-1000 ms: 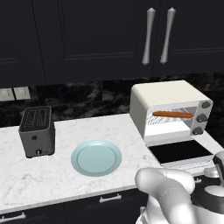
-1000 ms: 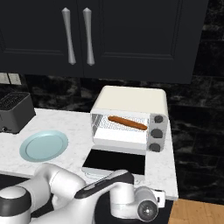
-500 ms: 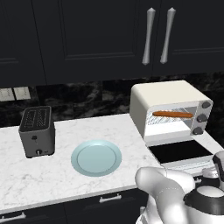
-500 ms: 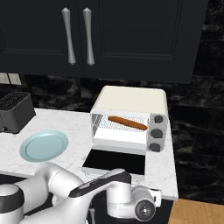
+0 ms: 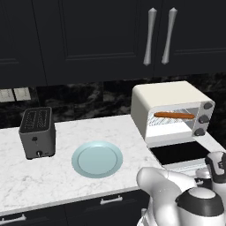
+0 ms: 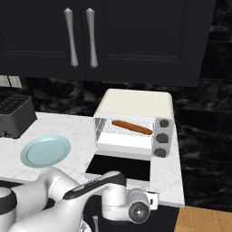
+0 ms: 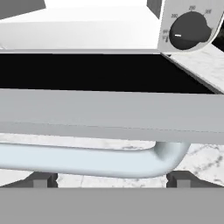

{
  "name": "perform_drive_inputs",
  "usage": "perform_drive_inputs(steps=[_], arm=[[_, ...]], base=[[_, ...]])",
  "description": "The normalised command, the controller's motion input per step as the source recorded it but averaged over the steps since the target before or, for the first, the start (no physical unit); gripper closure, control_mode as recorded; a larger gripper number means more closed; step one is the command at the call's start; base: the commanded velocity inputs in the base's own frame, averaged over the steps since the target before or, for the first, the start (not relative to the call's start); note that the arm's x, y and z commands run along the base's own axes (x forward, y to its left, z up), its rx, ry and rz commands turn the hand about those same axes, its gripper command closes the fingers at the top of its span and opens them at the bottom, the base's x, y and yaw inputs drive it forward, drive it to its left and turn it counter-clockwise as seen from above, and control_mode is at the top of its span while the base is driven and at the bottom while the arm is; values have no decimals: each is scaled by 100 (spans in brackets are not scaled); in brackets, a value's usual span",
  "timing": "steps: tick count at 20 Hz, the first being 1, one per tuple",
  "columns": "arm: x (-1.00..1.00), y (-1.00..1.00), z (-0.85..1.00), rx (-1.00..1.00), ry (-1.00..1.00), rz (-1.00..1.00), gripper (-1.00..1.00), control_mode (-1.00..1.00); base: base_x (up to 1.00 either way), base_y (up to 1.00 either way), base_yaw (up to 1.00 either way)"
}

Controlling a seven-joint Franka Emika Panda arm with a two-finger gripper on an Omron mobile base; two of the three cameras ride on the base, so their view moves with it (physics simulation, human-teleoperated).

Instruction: Pick up the kebab skewer and baguette bread, and place them inside the toaster oven. Close the toaster oven door and start by setting the timer.

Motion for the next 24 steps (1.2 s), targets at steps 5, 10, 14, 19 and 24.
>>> perform_drive_inputs(steps=[5,10,14,19,24], arm=[[5,12,-35,0,0,0,-100,-100],[21,17,-7,0,0,0,-100,-100],[18,6,28,1,-9,0,-100,-100],[6,6,51,2,-13,0,-100,-100],[20,1,56,3,-8,0,-100,-100]], base=[[0,0,0],[0,0,0],[0,0,0],[0,0,0],[0,0,0]])
